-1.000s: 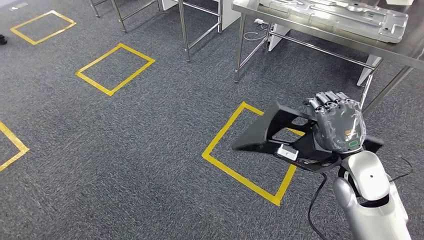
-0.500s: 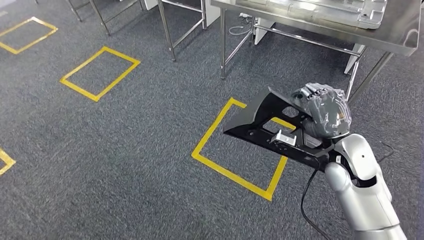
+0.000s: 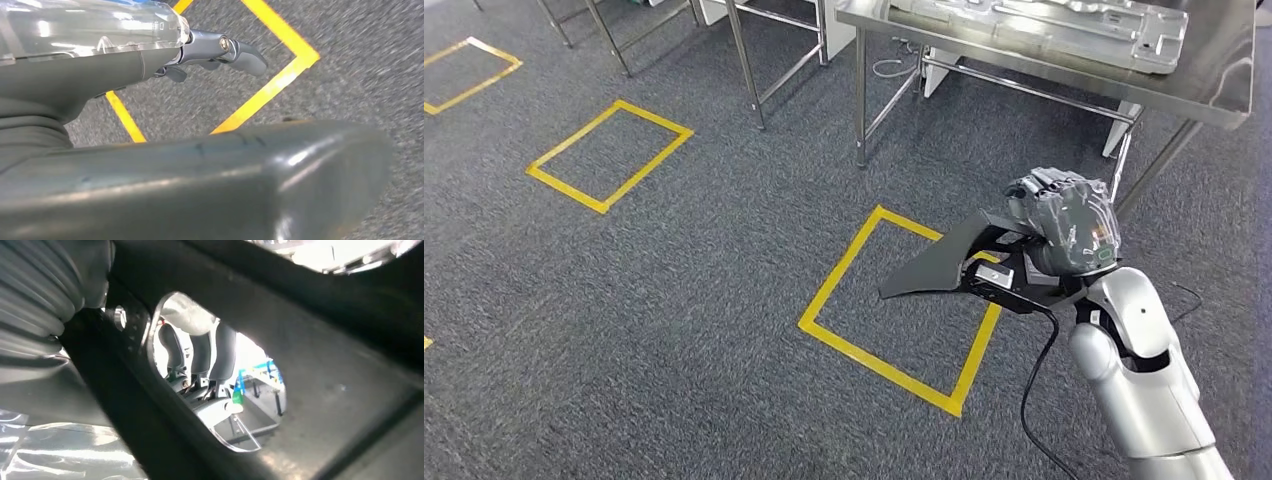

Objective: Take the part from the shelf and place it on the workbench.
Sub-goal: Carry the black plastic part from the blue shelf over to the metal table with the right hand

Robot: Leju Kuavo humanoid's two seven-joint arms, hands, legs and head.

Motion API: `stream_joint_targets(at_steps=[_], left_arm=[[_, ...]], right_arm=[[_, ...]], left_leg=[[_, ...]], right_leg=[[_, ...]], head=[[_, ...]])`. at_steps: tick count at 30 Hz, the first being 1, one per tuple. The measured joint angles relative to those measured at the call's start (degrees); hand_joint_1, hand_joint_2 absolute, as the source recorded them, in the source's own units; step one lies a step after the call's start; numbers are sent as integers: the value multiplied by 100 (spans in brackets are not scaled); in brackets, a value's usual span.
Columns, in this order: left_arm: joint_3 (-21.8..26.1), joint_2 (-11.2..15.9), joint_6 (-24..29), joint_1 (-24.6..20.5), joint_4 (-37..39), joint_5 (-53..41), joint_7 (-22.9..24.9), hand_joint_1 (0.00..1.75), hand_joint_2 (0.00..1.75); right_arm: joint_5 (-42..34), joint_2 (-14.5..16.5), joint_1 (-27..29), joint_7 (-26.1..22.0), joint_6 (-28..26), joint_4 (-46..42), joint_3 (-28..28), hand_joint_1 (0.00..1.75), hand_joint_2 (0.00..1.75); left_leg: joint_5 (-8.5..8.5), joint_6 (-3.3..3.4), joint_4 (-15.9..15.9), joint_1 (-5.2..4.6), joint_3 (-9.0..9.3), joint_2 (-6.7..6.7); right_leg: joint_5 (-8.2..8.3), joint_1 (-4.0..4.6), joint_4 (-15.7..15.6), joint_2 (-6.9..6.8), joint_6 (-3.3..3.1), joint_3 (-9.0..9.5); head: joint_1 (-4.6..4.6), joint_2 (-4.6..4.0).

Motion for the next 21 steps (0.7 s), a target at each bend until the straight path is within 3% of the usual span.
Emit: stream_joint_targets(at_steps=[3, 4, 5, 6, 8, 9, 10, 14, 16, 19, 20, 21], left_arm=[[0, -13, -3, -22, 0, 17, 3, 0, 0], [0, -18, -4, -20, 0, 22, 4, 0, 0], [0, -24, -4, -14, 0, 22, 6, 0, 0], [0, -31, -6, -7, 0, 24, 8, 0, 0], [1, -41, -9, 5, 0, 28, 10, 0, 0], [2, -44, -12, 4, 0, 31, 11, 0, 0], [3, -43, -17, 1, 0, 31, 14, 0, 0], [4, -40, -48, -7, 0, 43, 22, 0, 0], [5, -38, -57, -16, 0, 46, 25, 0, 0], [10, -39, -72, -12, 0, 48, 41, 0, 0], [12, -39, -77, -8, 0, 49, 49, 0, 0], [14, -40, -80, -5, 0, 49, 56, 0, 0]], right_arm=[[-31, 3, -50, 15, 10, 46, 8, 175, 175], [-42, 3, -49, 20, 15, 71, 9, 175, 175], [-50, 3, -46, 22, 20, 98, 10, 175, 175], [-66, 3, -47, 22, 23, 122, 11, 175, 175], [-140, 3, -58, 19, 34, 170, 13, 175, 175], [-197, 3, -68, 15, 47, 199, 13, 175, 175], [-252, 3, -74, 10, 63, 231, 13, 175, 175], [-404, 3, -111, 1, 102, 319, 4, 175, 175], [-447, 3, -157, -4, 114, 346, 1, 175, 175], [-599, 6, -216, -28, 182, 420, -5, 175, 175], [-661, 8, -241, -41, 217, 450, -8, 175, 175], [-720, 9, -284, -51, 264, 481, -14, 175, 175]], left_leg=[[-50, -53, -64, 35, 141, 3], [-93, -79, -59, 44, 176, 0], [-140, -108, -49, 58, 218, -3], [-194, -143, -29, 79, 268, -5], [-329, -224, 53, 124, 355, -8], [-394, -271, 109, 137, 367, -12], [-449, -318, 154, 143, 357, -14], [-524, -452, 341, 151, 295, -3], [-572, -504, 859, 171, 8, -1], [-918, -559, 1815, 189, -661, 0], [-961, -555, 1908, 191, -789, 0], [-877, -536, 1799, 189, -818, 0]], right_leg=[[-365, -51, 840, -17, 78, -546], [-449, -81, 1043, -22, 110, -733], [-428, -110, 1077, -32, 147, -837], [-278, -140, 921, -45, 185, -849], [226, -191, 264, -79, 270, -698], [375, -193, -17, -94, 275, -641], [471, -184, -174, -101, 244, -618], [450, -152, -219, -71, 39, -579], [392, -162, -242, -65, -21, -473], [268, -144, -247, -55, -63, -326], [225, -135, -247, -46, -66, -271], [181, -128, -248, -35, -64, -211]], head=[[1, 0], [1, 0], [2, 0], [2, 0], [2, 0], [3, 0], [1, 0], [-2, 0], [-3, 0], [-3, 0], [-2, 0], [-2, 0]])
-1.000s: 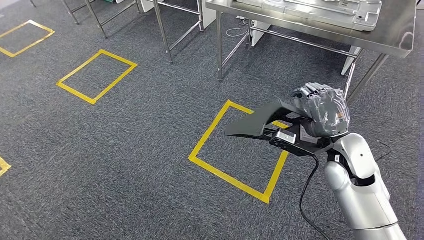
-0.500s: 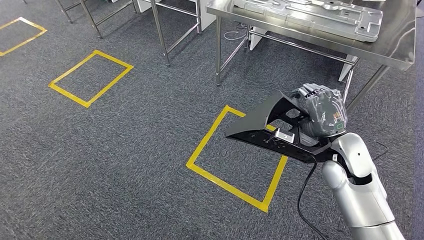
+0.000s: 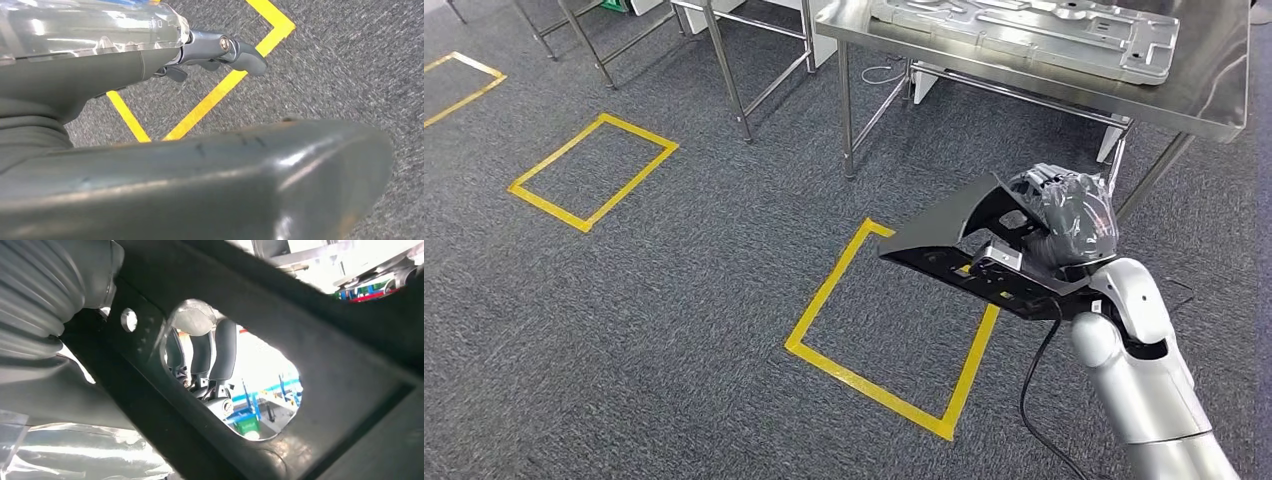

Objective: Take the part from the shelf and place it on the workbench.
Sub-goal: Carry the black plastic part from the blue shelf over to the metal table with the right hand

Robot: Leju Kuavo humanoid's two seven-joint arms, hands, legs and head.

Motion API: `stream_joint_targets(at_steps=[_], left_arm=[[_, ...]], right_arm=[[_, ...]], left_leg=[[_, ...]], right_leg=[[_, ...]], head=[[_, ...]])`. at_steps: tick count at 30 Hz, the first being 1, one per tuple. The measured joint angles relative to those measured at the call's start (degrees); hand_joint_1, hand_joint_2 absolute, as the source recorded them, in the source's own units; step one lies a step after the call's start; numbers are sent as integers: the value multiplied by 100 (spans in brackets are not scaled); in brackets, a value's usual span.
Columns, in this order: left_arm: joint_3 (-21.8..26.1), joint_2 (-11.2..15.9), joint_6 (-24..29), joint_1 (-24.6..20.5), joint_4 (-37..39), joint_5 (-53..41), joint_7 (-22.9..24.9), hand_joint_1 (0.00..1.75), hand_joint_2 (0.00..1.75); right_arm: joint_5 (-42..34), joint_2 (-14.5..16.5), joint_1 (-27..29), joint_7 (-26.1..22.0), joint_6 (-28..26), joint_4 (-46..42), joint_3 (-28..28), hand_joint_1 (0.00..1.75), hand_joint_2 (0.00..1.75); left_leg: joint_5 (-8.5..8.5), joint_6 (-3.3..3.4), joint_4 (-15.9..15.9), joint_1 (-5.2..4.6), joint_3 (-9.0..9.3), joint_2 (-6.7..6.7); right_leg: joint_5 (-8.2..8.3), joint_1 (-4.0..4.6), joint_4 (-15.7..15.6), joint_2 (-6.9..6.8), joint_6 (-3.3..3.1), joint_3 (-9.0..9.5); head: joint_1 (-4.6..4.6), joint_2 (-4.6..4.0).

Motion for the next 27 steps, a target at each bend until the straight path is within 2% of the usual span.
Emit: stream_joint_targets(at_steps=[1, 3, 4, 5, 7, 9, 10, 11, 13, 14, 15, 16, 18, 19, 20, 22, 24, 25, 27], left_arm=[[2, 1, -3, 1, 0, 0, 3, 0, 0], [7, 11, -9, 2, 0, 0, 5, 0, 0], [8, 19, -15, 1, 0, -2, 4, 0, 0], [8, 26, -24, -1, 0, -4, 4, 0, 0], [8, 31, -48, -2, 0, -9, 2, 0, 0], [9, 29, -75, -2, 0, -14, -2, 0, 0], [10, 29, -90, -3, 0, -19, -5, 0, 0], [10, 31, -107, -6, 0, -24, -8, 0, 0], [10, 36, -141, -9, 0, -38, -12, 0, 0], [10, 38, -156, -8, 0, -45, -12, 0, 0], [10, 38, -165, -4, 0, -51, -12, 0, 0], [10, 37, -171, 1, 0, -55, -12, 0, 0], [10, 34, -175, 13, 0, -59, -12, 0, 0], [10, 33, -179, 14, 0, -61, -14, 0, 0], [10, 33, -187, 11, 0, -64, -19, 0, 0], [10, 39, -219, 1, 0, -67, -31, 0, 0], [10, 60, -253, -5, -1, -63, -41, 0, 0], [10, 68, -266, -8, -1, -55, -46, 0, 0], [11, 72, -280, -13, -2, -27, -51, 0, 0]], right_arm=[[-52, 0, -72, -4, 57, 31, -8, 175, 175], [-151, 0, -289, 7, 202, 94, -32, 175, 175], [-190, -1, -425, 25, 288, 132, -44, 175, 175], [-227, -3, -562, 52, 376, 175, -57, 175, 175], [-292, -18, -843, 102, 534, 276, -82, 175, 175], [-360, -70, -1168, 144, 654, 394, -107, 175, 175], [-405, -112, -1352, 167, 716, 461, -115, 175, 175], [-466, -160, -1527, 195, 789, 536, -119, 175, 175], [-598, -269, -1849, 253, 952, 707, -119, 175, 175], [-653, -322, -1992, 278, 1026, 792, -118, 175, 175], [-688, -367, -2116, 296, 1076, 866, -118, 175, 175], [-706, -401, -2226, 306, 1107, 924, -117, 175, 175], [-715, -453, -2396, 309, 1127, 1020, -114, 175, 175], [-721, -473, -2464, 313, 1136, 1067, -108, 175, 175], [-732, -492, -2519, 327, 1154, 1111, -100, 175, 175], [-777, -536, -2647, 393, 1235, 1182, -79, 175, 175], [-835, -587, -2877, 479, 1372, 1239, -51, 175, 175], [-858, -607, -3035, 513, 1447, 1272, -33, 175, 175], [-887, -627, -3356, 565, 1577, 1372, 25, 175, 175]], left_leg=[[215, 38, -299, -9, 65, -1], [745, 156, -1071, -56, 288, -2], [895, 212, -1350, -89, 378, -2], [961, 258, -1500, -117, 423, -1], [929, 324, -1601, -145, 482, 0], [934, 381, -1698, -134, 605, -2], [931, 407, -1733, -125, 675, -5], [916, 426, -1753, -121, 720, -7], [857, 456, -1751, -130, 772, -18], [819, 460, -1745, -136, 806, -26], [777, 456, -1736, -139, 846, -32], [726, 447, -1723, -140, 900, -37], [606, 416, -1683, -143, 1016, -43], [552, 393, -1657, -146, 1047, -44], [504, 366, -1635, -148, 1057, -42], [443, 309, -1598, -153, 1062, -34], [374, 242, -1487, -156, 1054, -28], [308, 200, -1312, -146, 973, -26], [95, 118, -653, -91, 604, -21]], right_leg=[[-45, 8, -2, 10, 4, 64], [-127, 20, -14, 27, 27, 174], [-157, 18, -29, 38, 52, 202], [-169, 14, -40, 47, 85, 223], [-155, 8, -55, 54, 159, 260], [-179, 5, 84, 27, 193, 249], [-241, 3, 279, 14, 195, 161], [-358, 5, 592, 4, 193, -15], [-652, 13, 1249, 1, 209, -460], [-740, 15, 1433, 0, 225, -633], [-705, 14, 1419, -2, 241, -714], [-532, 13, 1212, -7, 252, -702], [45, 18, 490, -28, 239, -529], [225, 35, 186, -39, 213, -456], [335, 51, 9, -43, 179, -419], [297, 73, -64, -31, 108, -404], [277, 37, -64, -16, 46, -340], [255, 15, -68, -12, 21, -297], [189, -6, -73, -7, -7, -212]], head=[[0, 0], [0, 0], [0, 0], [-1, 0], [-1, 0], [1, 0], [1, -1], [1, -1], [0, -1], [0, 0], [0, 0], [0, 0], [0, -1], [2, -1], [1, -1], [2, 0], [0, 0], [-1, 0], [-2, 0]])
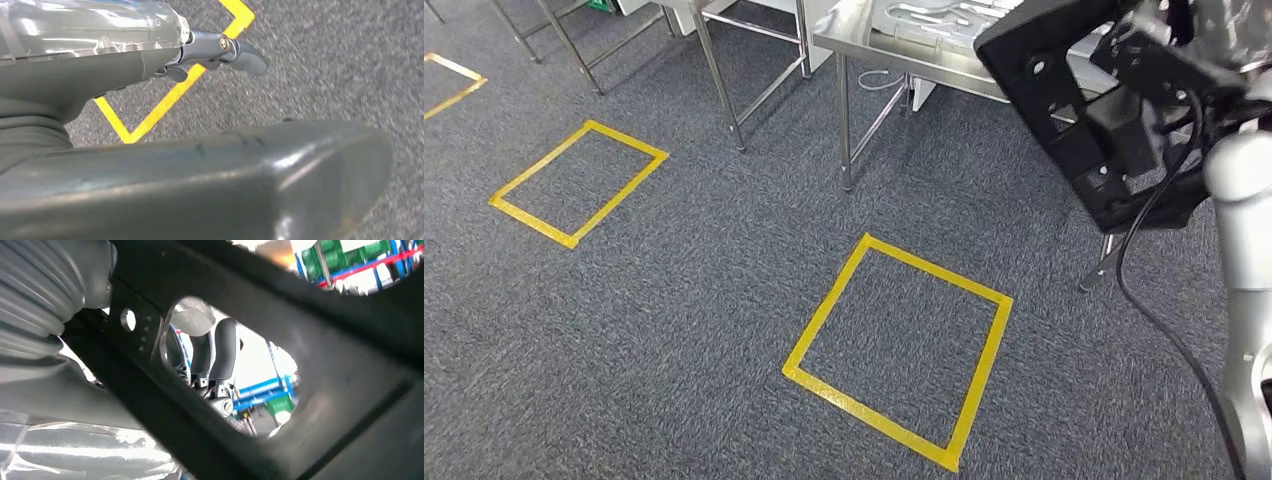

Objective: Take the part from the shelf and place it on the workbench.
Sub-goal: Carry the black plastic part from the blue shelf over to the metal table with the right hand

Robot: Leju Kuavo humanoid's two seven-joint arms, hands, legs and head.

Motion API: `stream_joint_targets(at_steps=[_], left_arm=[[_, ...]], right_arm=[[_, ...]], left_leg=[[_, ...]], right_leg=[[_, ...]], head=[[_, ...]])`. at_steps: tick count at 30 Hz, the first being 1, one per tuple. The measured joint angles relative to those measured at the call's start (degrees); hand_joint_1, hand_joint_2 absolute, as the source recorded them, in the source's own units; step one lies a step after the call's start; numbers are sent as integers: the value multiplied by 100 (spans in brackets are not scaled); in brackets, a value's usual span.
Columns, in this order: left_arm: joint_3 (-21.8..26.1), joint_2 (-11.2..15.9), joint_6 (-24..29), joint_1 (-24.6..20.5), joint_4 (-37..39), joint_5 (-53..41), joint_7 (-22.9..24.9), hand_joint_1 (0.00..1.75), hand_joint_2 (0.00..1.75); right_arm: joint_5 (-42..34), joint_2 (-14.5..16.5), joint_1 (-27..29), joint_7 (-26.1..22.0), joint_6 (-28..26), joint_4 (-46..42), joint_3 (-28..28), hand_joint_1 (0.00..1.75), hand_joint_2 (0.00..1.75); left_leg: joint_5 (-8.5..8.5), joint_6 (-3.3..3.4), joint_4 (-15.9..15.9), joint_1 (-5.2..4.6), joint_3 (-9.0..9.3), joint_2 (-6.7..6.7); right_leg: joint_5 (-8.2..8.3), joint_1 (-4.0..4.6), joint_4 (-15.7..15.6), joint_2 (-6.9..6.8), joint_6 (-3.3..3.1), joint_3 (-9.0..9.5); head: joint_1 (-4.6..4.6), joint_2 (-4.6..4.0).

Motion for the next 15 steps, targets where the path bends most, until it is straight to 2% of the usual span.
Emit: stream_joint_targets(at_steps=[2, 3, 4, 6, 7, 8, 9, 12, 13, 15], left_arm=[[3, 1, -11, 3, 1, 20, -3, 0, 0], [3, 3, -26, 5, 1, 15, -7, 0, 0], [2, 6, -54, 9, 1, -9, -11, 0, 0], [-9, 22, -139, 24, 1, -95, -15, 0, 0], [-16, 34, -180, 33, 1, -138, -15, 0, 0], [-22, 44, -212, 37, 1, -165, -14, 0, 0], [-26, 51, -234, 42, 2, -178, -12, 0, 0], [-33, 55, -266, 43, 2, -185, -8, 0, 0], [-35, 55, -270, 41, 1, -186, -7, 0, 0], [-40, 61, -273, 28, 1, -195, -7, 0, 0]], right_arm=[[-9, -3, -248, 43, 78, 165, 87, 175, 175], [-10, -5, -334, 65, 96, 255, 127, 175, 175], [-10, -8, -404, 84, 105, 336, 161, 175, 175], [-18, -25, -521, 108, 108, 467, 206, 175, 175], [-25, -43, -573, 112, 106, 524, 220, 175, 175], [-34, -73, -621, 114, 105, 575, 233, 175, 175], [-42, -108, -657, 118, 103, 618, 244, 175, 175], [-62, -226, -761, 129, 100, 696, 263, 175, 175], [-71, -258, -803, 127, 100, 714, 267, 175, 175], [-84, -309, -857, 124, 99, 750, 276, 175, 175]], left_leg=[[-192, -53, 602, 63, -420, 6], [-175, -61, 658, 79, -530, 8], [-44, -55, 507, 86, -549, 10], [512, -6, -229, 78, -403, 8], [726, 24, -553, 59, -327, 6], [871, 62, -771, 38, -266, 4], [913, 99, -876, 18, -233, 3], [858, 210, -993, 16, -80, 6], [845, 245, -1032, 21, -18, 5], [802, 301, -1077, 15, 80, 0]], right_leg=[[-86, -2, 0, 13, 4, 98], [-136, -4, 0, 18, 13, 163], [-191, -8, 0, 21, 26, 238], [-302, -13, -5, 20, 64, 384], [-343, -13, -18, 20, 89, 437], [-377, -11, -39, 23, 122, 472], [-394, -4, -52, 26, 159, 503], [-392, -1, 12, 13, 258, 544], [-407, -4, 187, 4, 265, 461], [-577, 4, 840, -6, 253, 83]], head=[[0, 0], [0, 0], [1, 0], [2, 0], [2, 0], [1, 0], [1, 0], [2, 0], [2, 0], [3, 0]])
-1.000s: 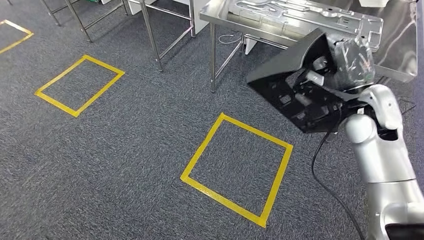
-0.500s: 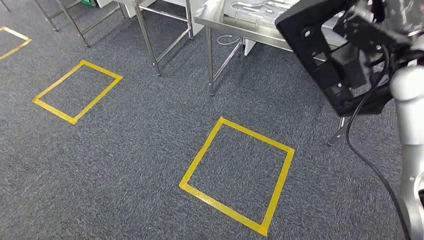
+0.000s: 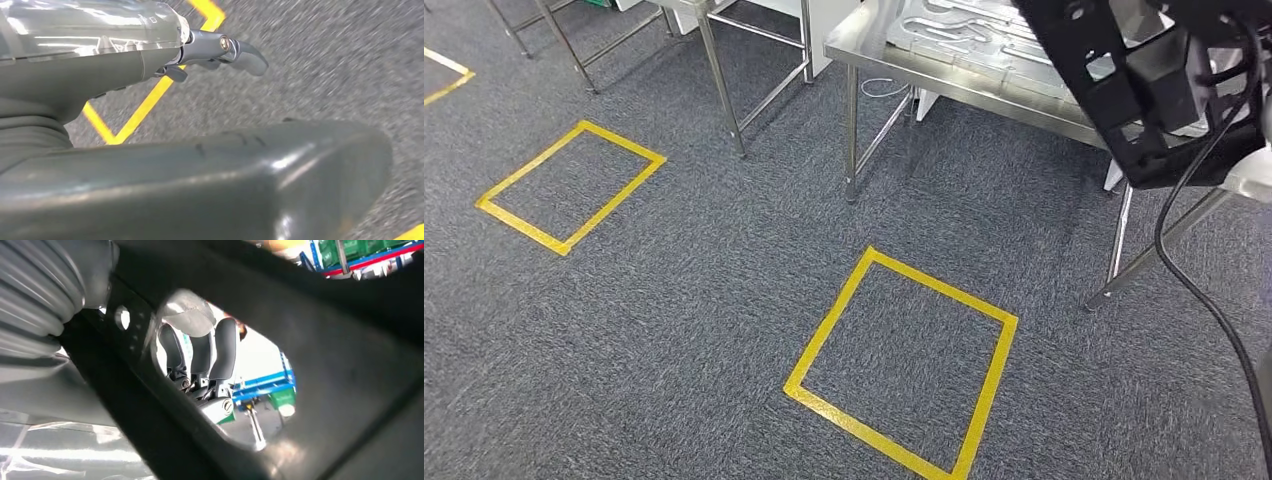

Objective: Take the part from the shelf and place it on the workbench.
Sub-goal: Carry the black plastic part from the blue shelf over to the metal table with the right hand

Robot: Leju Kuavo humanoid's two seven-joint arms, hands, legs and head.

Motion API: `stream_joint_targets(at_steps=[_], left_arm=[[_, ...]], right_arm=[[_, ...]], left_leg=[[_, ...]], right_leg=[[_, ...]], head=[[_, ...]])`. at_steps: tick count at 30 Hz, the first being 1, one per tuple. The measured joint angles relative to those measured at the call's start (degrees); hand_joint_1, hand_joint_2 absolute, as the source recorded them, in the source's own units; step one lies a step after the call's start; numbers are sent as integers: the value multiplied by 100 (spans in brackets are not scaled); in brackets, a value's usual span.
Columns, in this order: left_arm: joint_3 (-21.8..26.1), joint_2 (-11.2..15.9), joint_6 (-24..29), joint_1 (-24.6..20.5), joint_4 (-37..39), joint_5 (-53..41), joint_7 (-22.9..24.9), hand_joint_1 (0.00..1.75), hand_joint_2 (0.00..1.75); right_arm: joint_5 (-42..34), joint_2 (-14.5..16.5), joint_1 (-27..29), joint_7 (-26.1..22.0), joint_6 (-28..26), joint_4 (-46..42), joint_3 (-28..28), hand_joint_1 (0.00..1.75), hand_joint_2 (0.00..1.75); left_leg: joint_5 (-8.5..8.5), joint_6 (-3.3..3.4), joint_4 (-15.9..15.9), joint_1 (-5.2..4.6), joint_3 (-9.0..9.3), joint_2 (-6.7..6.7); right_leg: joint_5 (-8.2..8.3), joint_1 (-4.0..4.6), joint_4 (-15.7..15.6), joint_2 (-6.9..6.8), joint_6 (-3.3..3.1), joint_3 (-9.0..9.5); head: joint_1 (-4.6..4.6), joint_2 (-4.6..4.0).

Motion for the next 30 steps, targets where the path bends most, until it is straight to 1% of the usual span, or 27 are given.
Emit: stream_joint_targets(at_steps=[1, 2, 3, 4, 5, 6, 7, 8, 9, 10, 12, 13, 14, 15, 17, 18, 19, 20, 21, 22, 23, 24, 26, 27, 28, 29, 30], left_arm=[[-2, 3, -2, -5, 0, -3, 0, 0, 0], [-4, 5, -3, -7, 1, -6, 1, 0, 0], [-6, 5, -4, -6, 1, -6, 1, 0, 0], [-9, 4, -6, -3, 1, -6, 2, 0, 0], [-11, 4, -7, -1, 1, -6, 2, 0, 0], [-13, 3, -9, 0, 1, -6, 2, 0, 0], [-14, 1, -10, -1, 1, -5, 4, 0, 0], [-15, 0, -11, -3, 1, 2, 7, 0, 0], [-15, 1, -12, -7, 1, 11, 11, 0, 0], [-14, 1, -10, -11, 1, 22, 15, 0, 0], [-13, 7, 0, -14, 1, 52, 18, 0, 0], [-11, 9, 7, -16, 1, 69, 16, 0, 0], [-9, 11, 12, -20, 2, 85, 15, 0, 0], [-6, 13, 15, -23, 2, 103, 13, 0, 0], [3, 11, 17, -24, 2, 127, 9, 0, 0], [10, 11, 17, -22, 2, 137, 8, 0, 0], [18, 11, 17, -20, 2, 141, 6, 0, 0], [26, 11, 17, -18, 2, 143, 4, 0, 0], [32, 11, 17, -17, 1, 143, 2, 0, 0], [37, 12, 14, -16, 1, 144, -2, 0, 0], [39, 14, 10, -17, 1, 146, -8, 0, 0], [41, 15, 2, -17, 2, 148, -14, 0, 0], [41, 19, -5, -18, 2, 113, -20, 0, 0], [35, 20, -7, -17, 3, 72, -11, 0, 0], [28, 21, -8, -18, 3, 27, -2, 0, 0], [20, 22, -16, -21, 2, -12, 9, 0, 0], [14, 27, -31, -23, 2, -34, 20, 0, 0]], right_arm=[[-4, -21, -8, -2, 1, 21, 7, 175, 175], [-6, -36, -5, -2, 1, 43, 15, 175, 175], [-7, -47, 1, -1, 1, 65, 22, 175, 175], [-7, -57, 3, -1, 1, 83, 29, 175, 175], [-9, -67, -1, 1, 1, 95, 33, 175, 175], [-18, -83, -10, 5, 2, 104, 34, 175, 175], [-39, -105, -29, 10, 7, 112, 36, 175, 175], [-68, -124, -54, 18, 20, 121, 42, 175, 175], [-106, -150, -81, 25, 37, 129, 48, 175, 175], [-151, -177, -114, 29, 60, 137, 54, 175, 175], [-248, -221, -178, 34, 109, 147, 58, 175, 175], [-302, -235, -221, 35, 129, 152, 59, 175, 175], [-349, -240, -262, 35, 143, 157, 61, 175, 175], [-388, -243, -298, 36, 152, 163, 65, 175, 175], [-440, -244, -331, 39, 155, 183, 84, 175, 175], [-454, -243, -334, 47, 147, 196, 98, 175, 175], [-462, -243, -334, 60, 126, 209, 112, 175, 175], [-468, -243, -333, 80, 87, 219, 122, 175, 175], [-474, -243, -334, 102, 38, 225, 129, 175, 175], [-480, -245, -336, 127, -11, 231, 132, 175, 175], [-489, -250, -342, 151, -50, 239, 133, 175, 175], [-495, -259, -345, 173, -73, 247, 134, 175, 175], [-510, -286, -344, 208, -90, 263, 136, 175, 175], [-517, -304, -337, 217, -95, 266, 136, 175, 175], [-527, -324, -337, 223, -98, 267, 136, 175, 175], [-538, -344, -343, 227, -102, 265, 135, 175, 175], [-548, -362, -344, 232, -104, 264, 135, 175, 175]], left_leg=[[-37, 23, -1, -8, 37, -2], [-79, 37, 2, -16, 80, -5], [-125, 42, 6, -24, 129, -9], [-175, 41, 14, -30, 188, -14], [-230, 35, 23, -34, 254, -18], [-290, 26, 34, -35, 313, -23], [-348, 8, 61, -41, 364, -28], [-397, -15, 85, -46, 385, -34], [-433, -44, 112, -50, 394, -37], [-455, -71, 138, -55, 402, -39], [-499, -130, 201, -63, 410, -37], [-542, -162, 329, -60, 361, -30], [-617, -202, 557, -47, 247, -22], [-724, -240, 883, -17, 67, -13], [-955, -313, 1558, 50, -369, -4], [-978, -340, 1723, 77, -522, -3], [-891, -356, 1694, 95, -586, -1], [-677, -358, 1442, 106, -543, -1], [-389, -347, 1044, 109, -431, -2], [-179, -326, 685, 98, -318, -4], [-58, -293, 375, 77, -220, -6], [-18, -255, 215, 54, -166, -9], [-88, -163, 112, 17, -102, -3], [-83, -119, 84, 18, -47, -1], [-102, -75, 42, 20, 17, 2], [-117, -33, 10, 24, 82, -1], [-143, -5, -13, 22, 139, -4]], right_leg=[[-152, 10, 356, 1, -4, -245], [-280, 19, 602, 1, 1, -451], [-323, 25, 688, 1, 10, -586], [-227, 29, 581, 0, 17, -634], [7, 31, 293, -1, 11, -593], [334, 35, -94, -7, -5, -505], [575, 49, -458, -14, -24, -420], [737, 67, -704, -20, -48, -358], [806, 85, -832, -19, -71, -334], [771, 99, -858, -14, -94, -328], [767, 69, -874, 9, -148, -265], [741, 47, -886, 18, -175, -215], [716, 28, -896, 33, -197, -163], [683, 23, -903, 50, -216, -120], [613, 17, -901, 98, -222, -47], [574, 12, -899, 120, -216, -4], [532, 5, -897, 140, -206, 46], [485, -4, -896, 154, -193, 107], [436, -13, -897, 169, -174, 172], [395, -20, -905, 182, -149, 229], [362, -24, -919, 199, -118, 265], [338, -26, -941, 214, -81, 286], [339, -25, -947, 230, 5, 319], [333, -32, -915, 215, 38, 334], [325, -33, -807, 175, 59, 308], [278, -37, -619, 128, 70, 214], [193, -32, -323, 83, 73, 37]], head=[[-1, 0], [-1, 0], [-1, 0], [-1, 0], [-1, 0], [0, 0], [0, 0], [0, 0], [-1, 0], [-4, 0], [-8, 0], [-9, 0], [-10, 0], [-10, 0], [-10, 0], [-9, 0], [-9, 0], [-9, 0], [-9, 0], [-9, 0], [-10, 0], [-9, 0], [-10, 0], [-8, 0], [-8, 0], [-5, 0], [-4, 0]])
